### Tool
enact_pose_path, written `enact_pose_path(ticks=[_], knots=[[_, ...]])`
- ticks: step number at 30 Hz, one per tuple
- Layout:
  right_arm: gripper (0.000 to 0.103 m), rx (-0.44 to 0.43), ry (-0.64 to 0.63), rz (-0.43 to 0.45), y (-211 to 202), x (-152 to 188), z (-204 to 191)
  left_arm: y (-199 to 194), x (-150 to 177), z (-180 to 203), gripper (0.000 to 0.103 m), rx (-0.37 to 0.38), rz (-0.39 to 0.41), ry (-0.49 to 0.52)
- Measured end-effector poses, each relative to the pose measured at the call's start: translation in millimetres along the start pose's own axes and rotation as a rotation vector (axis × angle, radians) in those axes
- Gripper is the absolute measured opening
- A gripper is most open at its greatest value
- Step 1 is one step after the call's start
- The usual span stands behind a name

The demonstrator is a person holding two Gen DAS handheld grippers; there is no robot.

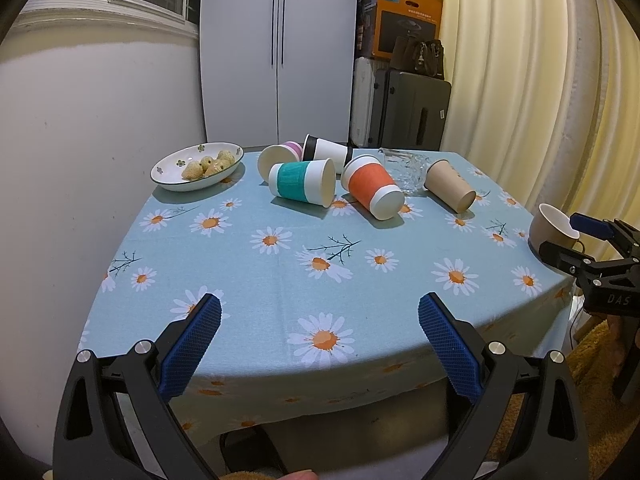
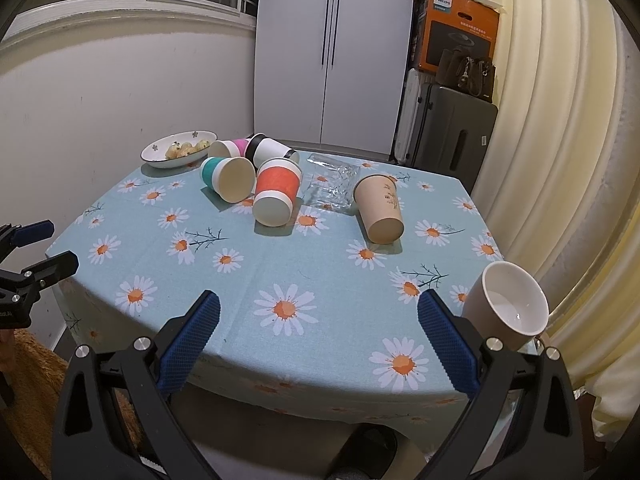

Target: Flip cup upright

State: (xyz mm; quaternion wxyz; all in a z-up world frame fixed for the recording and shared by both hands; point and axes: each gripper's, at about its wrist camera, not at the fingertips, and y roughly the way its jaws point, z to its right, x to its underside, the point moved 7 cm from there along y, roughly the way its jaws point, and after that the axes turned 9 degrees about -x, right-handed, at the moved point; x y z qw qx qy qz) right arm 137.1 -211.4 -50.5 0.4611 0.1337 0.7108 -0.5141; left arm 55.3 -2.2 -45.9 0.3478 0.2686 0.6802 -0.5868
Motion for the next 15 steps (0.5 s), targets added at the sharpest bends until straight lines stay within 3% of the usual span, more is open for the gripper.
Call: enact_pose_path(ticks=[15], knots=[[0.098,0.004,-0.009,-0.002,2.1,1.5,-2.9,0.5,1.1,0.7,0.097,0.003,-0.004,0.003]])
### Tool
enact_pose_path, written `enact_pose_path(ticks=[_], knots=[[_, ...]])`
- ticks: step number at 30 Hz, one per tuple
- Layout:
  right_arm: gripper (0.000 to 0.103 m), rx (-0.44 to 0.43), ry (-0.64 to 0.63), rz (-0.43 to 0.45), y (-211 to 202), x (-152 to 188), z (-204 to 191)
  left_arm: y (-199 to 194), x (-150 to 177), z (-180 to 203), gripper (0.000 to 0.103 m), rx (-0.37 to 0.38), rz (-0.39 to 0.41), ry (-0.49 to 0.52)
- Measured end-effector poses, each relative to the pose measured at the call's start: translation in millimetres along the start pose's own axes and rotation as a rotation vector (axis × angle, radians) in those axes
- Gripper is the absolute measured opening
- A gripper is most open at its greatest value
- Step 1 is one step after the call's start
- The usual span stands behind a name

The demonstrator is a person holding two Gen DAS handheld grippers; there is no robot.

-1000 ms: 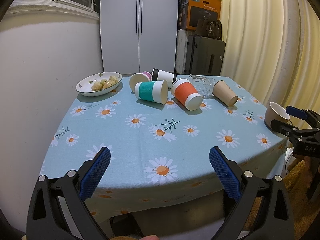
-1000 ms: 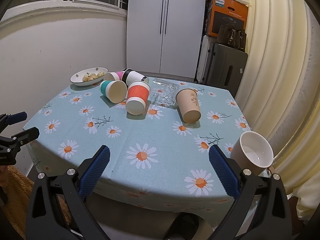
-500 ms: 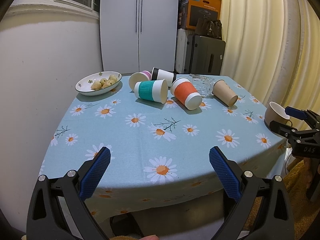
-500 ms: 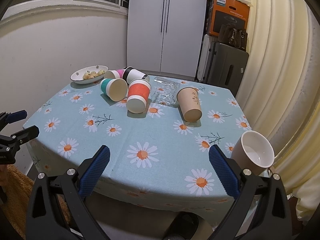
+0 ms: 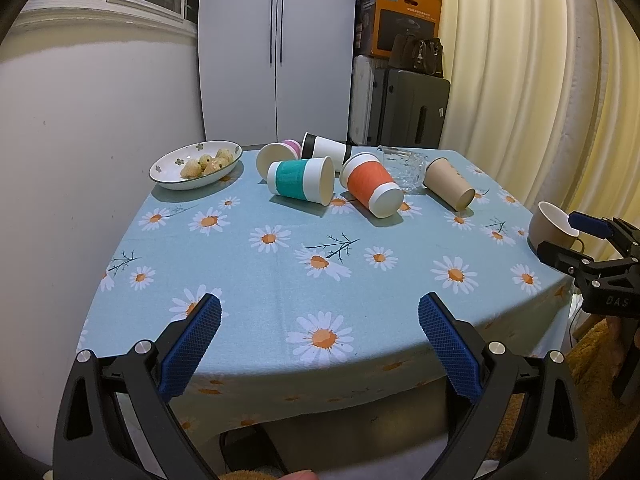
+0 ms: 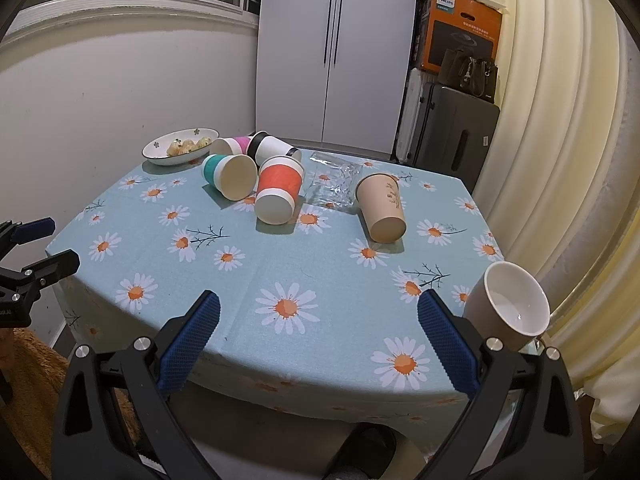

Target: Flip cup upright

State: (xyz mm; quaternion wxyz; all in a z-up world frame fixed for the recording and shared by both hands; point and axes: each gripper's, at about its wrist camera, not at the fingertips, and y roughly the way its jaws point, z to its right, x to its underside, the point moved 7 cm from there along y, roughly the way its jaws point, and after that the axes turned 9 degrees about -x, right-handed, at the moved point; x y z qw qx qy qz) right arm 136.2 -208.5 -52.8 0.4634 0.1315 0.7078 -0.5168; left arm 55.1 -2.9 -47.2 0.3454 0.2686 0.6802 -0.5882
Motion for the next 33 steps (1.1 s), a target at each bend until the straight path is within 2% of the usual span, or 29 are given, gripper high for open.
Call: enact_pose_path(ticks=[24,33], knots=[[0.098,-0.005,-0.002,0.003,-1.5,-0.4,-0.7,0.0,0.6,1.6,0.097,0.003,0.000,0.006],[0.098,-0.086,0.038,-0.026,3.5,-10.8,-1.0,8.0,-6.8,8.0,0.097,0.026,-0.037,0.047]])
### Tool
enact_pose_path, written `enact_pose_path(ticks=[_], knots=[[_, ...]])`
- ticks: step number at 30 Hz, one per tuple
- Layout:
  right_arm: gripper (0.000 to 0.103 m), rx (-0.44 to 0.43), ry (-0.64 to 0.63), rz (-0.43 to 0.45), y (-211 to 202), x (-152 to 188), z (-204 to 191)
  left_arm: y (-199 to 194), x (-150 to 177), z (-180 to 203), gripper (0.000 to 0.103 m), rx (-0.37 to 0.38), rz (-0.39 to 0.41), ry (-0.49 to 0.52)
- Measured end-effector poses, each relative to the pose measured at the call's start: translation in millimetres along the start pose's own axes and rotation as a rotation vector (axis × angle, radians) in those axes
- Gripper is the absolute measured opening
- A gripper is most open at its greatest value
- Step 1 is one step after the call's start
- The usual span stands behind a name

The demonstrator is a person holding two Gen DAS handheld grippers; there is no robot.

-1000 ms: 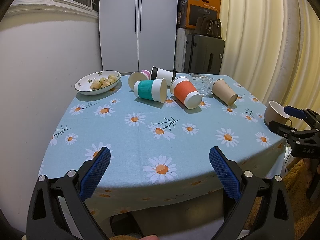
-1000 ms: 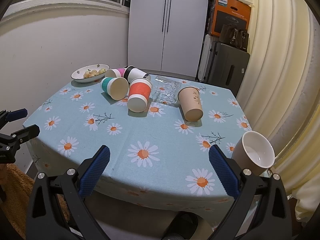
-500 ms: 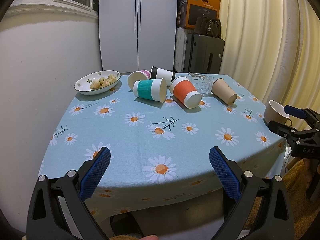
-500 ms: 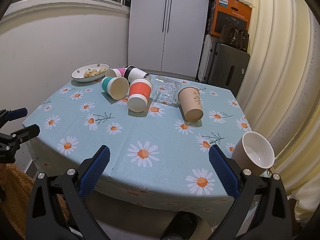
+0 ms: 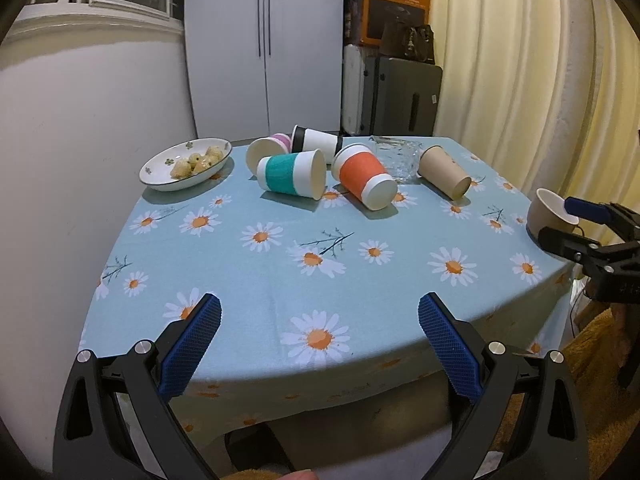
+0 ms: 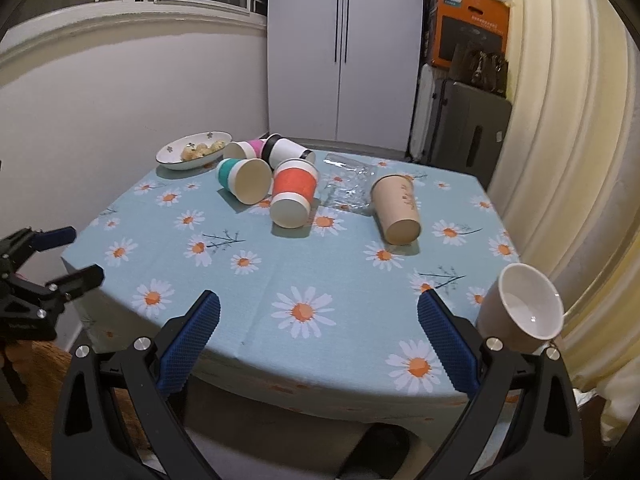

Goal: Flip cup upright
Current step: 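Reach the right tool toward the orange-and-white paper cup lying on its side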

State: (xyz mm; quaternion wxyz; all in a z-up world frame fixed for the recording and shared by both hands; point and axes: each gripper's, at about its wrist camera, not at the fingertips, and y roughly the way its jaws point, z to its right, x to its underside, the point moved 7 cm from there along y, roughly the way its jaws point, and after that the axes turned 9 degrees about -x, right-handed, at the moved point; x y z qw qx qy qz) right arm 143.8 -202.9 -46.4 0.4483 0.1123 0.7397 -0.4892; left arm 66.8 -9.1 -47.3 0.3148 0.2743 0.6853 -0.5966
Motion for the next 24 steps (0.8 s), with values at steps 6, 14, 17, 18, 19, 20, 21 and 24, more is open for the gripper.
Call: enact_pose_path(ticks=[6,14,17,18,19,20,21,24], knots=[[0.098,-0.071,0.025,-0.054,26.7,-35.0,0.4,13.4,-35.6,-5.3,0.096,0.132,-0.069,-0.105],[0.098,-0.173,0.022,-0.154,87.3,-100.4,-0.3,49.5,-85.1,-12.2,0.096,0.194,-0.111,-0.163],[0.098,-0.203,0.063,-0.213,119.6,-116.4,7.8,67.3,-96.7,-15.0,0.096,0.208,-0.124,-0.183],[0.098,-0.216,0.079,-0.240,131.0,-119.5,10.0,73.3,-98.4,-15.3,0.096,0.213,-0.133,-0.190],[0.098,-0.226,0.097,-0.269,144.9,-123.1,13.2,82.8,-98.9,-16.7,0.096,0.215,-0.154,-0.204],[0.098,-0.231,0.108,-0.282,153.5,-125.0,13.5,89.3,-99.0,-17.9,0.096,0.217,-0.166,-0.215],[0.098,-0.241,0.118,-0.302,163.6,-127.1,14.9,96.0,-99.2,-19.2,0.096,0.219,-0.177,-0.225],[0.095,-0.256,0.143,-0.361,190.0,-129.3,20.3,117.6,-99.1,-24.2,0.096,0.233,-0.224,-0.275]])
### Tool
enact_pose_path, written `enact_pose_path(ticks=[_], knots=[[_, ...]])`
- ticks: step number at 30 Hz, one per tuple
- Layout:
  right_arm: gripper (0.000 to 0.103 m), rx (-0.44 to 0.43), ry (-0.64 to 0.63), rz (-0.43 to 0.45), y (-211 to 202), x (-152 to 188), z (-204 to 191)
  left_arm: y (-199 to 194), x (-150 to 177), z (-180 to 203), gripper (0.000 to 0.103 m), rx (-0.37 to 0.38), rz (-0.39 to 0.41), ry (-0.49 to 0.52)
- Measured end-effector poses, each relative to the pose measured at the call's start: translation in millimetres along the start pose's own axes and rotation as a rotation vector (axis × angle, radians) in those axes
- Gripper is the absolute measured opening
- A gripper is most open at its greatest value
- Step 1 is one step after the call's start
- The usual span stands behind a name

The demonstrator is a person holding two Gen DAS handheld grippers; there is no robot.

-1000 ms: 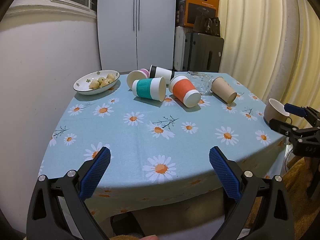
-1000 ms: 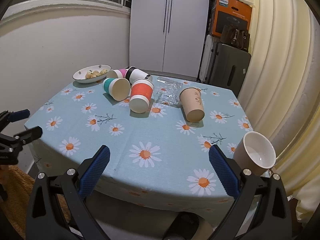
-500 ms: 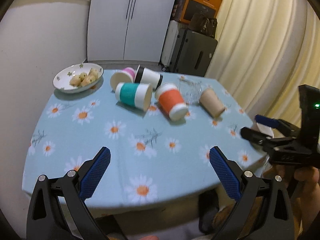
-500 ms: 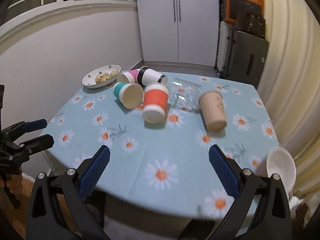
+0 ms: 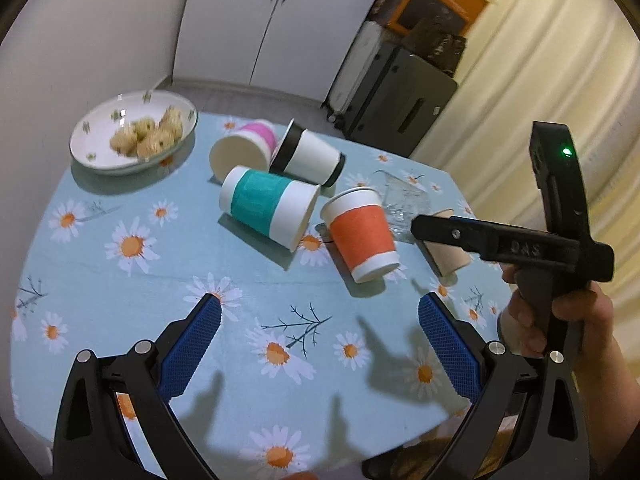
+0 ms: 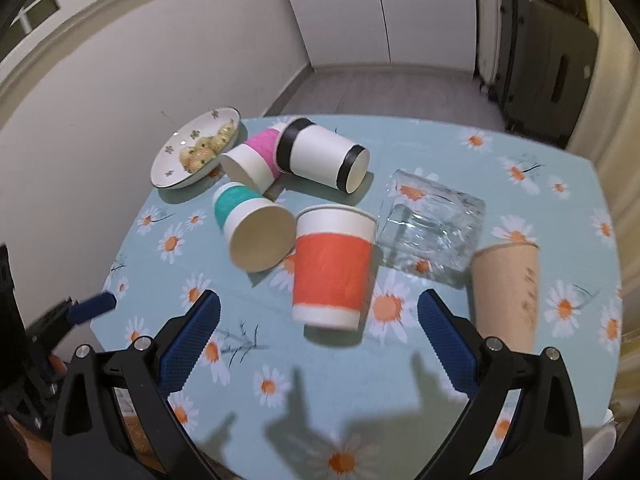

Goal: Flip cup upright
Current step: 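Reach the right tool toward the orange-and-white paper cup lying on its side, then close the right gripper around the orange-and-white cup's body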

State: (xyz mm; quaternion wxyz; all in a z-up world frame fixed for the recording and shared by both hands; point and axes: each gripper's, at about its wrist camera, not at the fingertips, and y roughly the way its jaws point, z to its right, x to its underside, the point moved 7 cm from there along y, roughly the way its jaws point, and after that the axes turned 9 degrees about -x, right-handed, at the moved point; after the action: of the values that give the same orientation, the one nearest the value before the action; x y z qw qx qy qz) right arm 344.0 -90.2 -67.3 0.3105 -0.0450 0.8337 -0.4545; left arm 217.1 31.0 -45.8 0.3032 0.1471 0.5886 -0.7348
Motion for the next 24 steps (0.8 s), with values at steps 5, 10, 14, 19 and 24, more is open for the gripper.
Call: enact_pose_path(ticks=[5,10,14,19,24], knots=[[0.087,-0.008,0.046,-0.119,37.2,-8.7,17.0,17.7,-3.4,-4.2,0.096,0.055,-0.042,-0.061],[0.081,-0.040,0.092,-0.177,53.1,-16.1,26.4,31.6,-7.2,-5.6,0.096,0.131,-0.078,-0.130],[0.072,-0.066,0.110,-0.211,63.3,-15.4,25.3,38.1,-4.6,-11.0,0.096,0.118,-0.089,-0.153],[0.070,-0.066,0.108,-0.246,73.1,-11.3,23.7,39.7,1.7,-19.1,0.096,0.113,-0.100,-0.173],[0.062,-0.083,0.122,-0.259,78.3,-7.7,23.8,39.6,3.0,-21.8,0.096,0.108,-0.100,-0.179]])
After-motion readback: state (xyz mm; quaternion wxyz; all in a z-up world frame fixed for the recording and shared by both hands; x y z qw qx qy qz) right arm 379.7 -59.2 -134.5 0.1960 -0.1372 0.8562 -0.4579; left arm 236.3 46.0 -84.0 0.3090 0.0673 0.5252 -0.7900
